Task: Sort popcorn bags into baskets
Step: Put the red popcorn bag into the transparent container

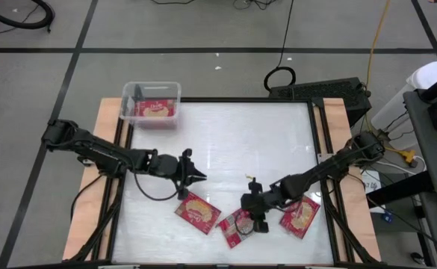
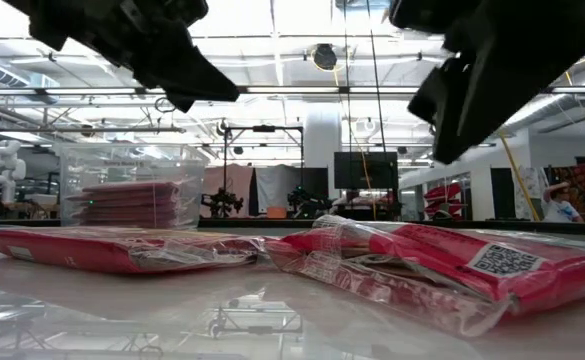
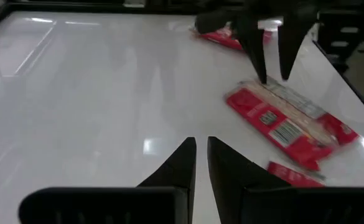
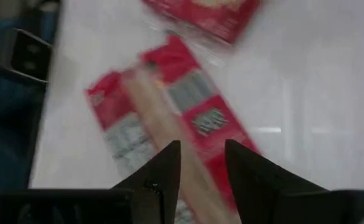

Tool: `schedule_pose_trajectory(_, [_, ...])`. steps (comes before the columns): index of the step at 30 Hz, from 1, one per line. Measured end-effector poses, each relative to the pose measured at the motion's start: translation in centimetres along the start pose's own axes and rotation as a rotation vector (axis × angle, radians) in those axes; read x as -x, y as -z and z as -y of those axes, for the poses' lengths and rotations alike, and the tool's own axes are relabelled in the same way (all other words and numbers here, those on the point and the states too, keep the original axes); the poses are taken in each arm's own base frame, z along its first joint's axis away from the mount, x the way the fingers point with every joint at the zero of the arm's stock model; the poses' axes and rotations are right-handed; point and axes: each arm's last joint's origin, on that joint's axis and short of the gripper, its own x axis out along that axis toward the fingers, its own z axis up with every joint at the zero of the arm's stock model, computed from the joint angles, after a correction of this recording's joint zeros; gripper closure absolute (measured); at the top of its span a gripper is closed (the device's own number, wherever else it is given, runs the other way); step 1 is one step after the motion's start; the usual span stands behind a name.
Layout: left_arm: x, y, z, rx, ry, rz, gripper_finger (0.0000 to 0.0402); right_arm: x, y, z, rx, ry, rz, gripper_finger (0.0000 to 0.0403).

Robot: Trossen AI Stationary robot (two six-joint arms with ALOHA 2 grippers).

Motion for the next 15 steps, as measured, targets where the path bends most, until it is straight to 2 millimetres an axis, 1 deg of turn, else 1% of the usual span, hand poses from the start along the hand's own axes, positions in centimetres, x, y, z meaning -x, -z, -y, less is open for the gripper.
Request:
schedule_pose_trajectory(4, [0.1, 0.5, 0.9, -0.022, 0.032, 0.0, 0.0355, 0.0, 0.8, -1.9, 0.008, -0.042, 0.008, 0.027])
schedule_pose_trajectory(6, [0.1, 0.8, 1.2, -0.029, 0.041, -0.006, 0.0355, -0.2, 1.5, -2.9, 0.033, -0.04, -0.003, 0.0263])
schedule_pose_trajectory(12, [0.2, 1.1, 1.5, -0.033, 0.009, -0.008, 0.0355, -1.3, 3.9, -6.2, 0.2, 0.008, 0.054, 0.0252])
schedule_pose_trajectory(15, [0.2, 1.0, 1.5, -0.027, -0.001, -0.005, 0.0355, -2.1, 4.6, -7.1, 0.272, 0.05, 0.103, 0.0251])
